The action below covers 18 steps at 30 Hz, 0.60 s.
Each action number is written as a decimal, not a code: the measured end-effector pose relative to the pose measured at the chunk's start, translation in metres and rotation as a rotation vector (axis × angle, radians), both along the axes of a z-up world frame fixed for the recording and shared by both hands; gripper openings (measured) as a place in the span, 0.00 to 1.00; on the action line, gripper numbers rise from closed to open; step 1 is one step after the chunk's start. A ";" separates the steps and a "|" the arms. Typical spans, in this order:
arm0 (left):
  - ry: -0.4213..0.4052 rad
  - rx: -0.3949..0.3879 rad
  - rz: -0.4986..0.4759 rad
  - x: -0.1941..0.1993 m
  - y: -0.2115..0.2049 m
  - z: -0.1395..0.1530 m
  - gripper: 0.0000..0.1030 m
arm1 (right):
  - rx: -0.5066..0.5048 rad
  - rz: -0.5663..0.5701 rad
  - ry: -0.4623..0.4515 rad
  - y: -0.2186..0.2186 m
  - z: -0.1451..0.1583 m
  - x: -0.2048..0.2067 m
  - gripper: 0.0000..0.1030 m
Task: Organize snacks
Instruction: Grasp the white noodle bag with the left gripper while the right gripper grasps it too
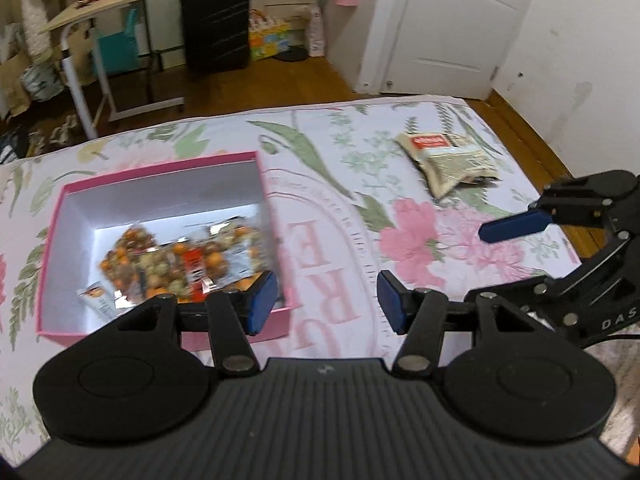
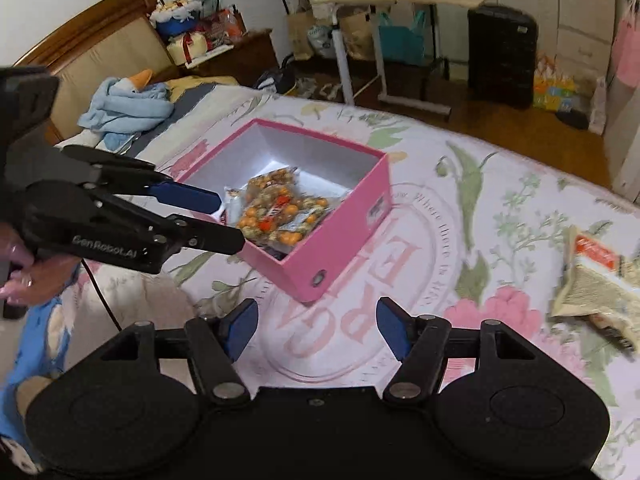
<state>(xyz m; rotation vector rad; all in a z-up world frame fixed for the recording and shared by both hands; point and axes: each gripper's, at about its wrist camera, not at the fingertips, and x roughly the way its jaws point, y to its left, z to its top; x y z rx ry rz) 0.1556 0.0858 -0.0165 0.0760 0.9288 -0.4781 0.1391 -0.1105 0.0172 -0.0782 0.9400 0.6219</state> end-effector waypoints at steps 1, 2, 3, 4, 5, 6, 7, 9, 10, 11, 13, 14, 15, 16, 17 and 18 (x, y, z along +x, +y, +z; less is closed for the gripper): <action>-0.004 0.000 -0.006 0.001 -0.007 0.000 0.58 | 0.001 -0.007 -0.015 -0.007 0.002 -0.001 0.69; -0.013 0.001 -0.012 0.002 -0.013 0.001 0.59 | 0.006 -0.021 -0.028 -0.016 0.005 -0.001 0.69; -0.024 0.003 -0.019 0.002 -0.020 0.001 0.61 | 0.012 -0.035 -0.035 -0.025 0.007 0.000 0.70; -0.037 0.005 -0.024 0.003 -0.028 0.001 0.62 | 0.021 -0.051 -0.039 -0.034 0.009 0.003 0.70; -0.047 0.005 -0.028 0.004 -0.035 0.001 0.65 | 0.030 -0.074 -0.039 -0.046 0.011 0.008 0.71; -0.059 -0.004 -0.032 0.005 -0.042 0.000 0.66 | 0.034 -0.095 -0.036 -0.057 0.012 0.013 0.71; -0.071 -0.022 -0.034 0.007 -0.048 0.000 0.67 | 0.035 -0.119 -0.037 -0.068 0.013 0.018 0.72; -0.086 -0.052 -0.033 0.012 -0.060 -0.003 0.72 | 0.021 -0.158 -0.038 -0.089 0.012 0.027 0.72; -0.096 -0.064 -0.036 0.016 -0.068 -0.004 0.72 | 0.015 -0.180 -0.037 -0.098 0.010 0.032 0.72; -0.101 -0.070 -0.040 0.020 -0.075 -0.005 0.72 | 0.016 -0.214 -0.035 -0.110 0.008 0.038 0.72; -0.101 -0.085 -0.044 0.031 -0.092 -0.011 0.72 | 0.031 -0.290 -0.033 -0.137 0.003 0.052 0.72; -0.098 -0.096 -0.046 0.036 -0.099 -0.014 0.72 | 0.047 -0.330 -0.039 -0.148 -0.002 0.058 0.72; -0.090 -0.108 -0.051 0.041 -0.107 -0.019 0.72 | 0.080 -0.369 -0.052 -0.159 -0.004 0.061 0.73; -0.078 -0.119 -0.055 0.046 -0.116 -0.024 0.72 | 0.133 -0.417 -0.068 -0.173 -0.007 0.062 0.73; -0.068 -0.129 -0.062 0.051 -0.124 -0.029 0.72 | 0.200 -0.472 -0.084 -0.189 -0.012 0.062 0.76; -0.062 -0.141 -0.064 0.055 -0.133 -0.034 0.72 | 0.237 -0.505 -0.093 -0.198 -0.016 0.061 0.76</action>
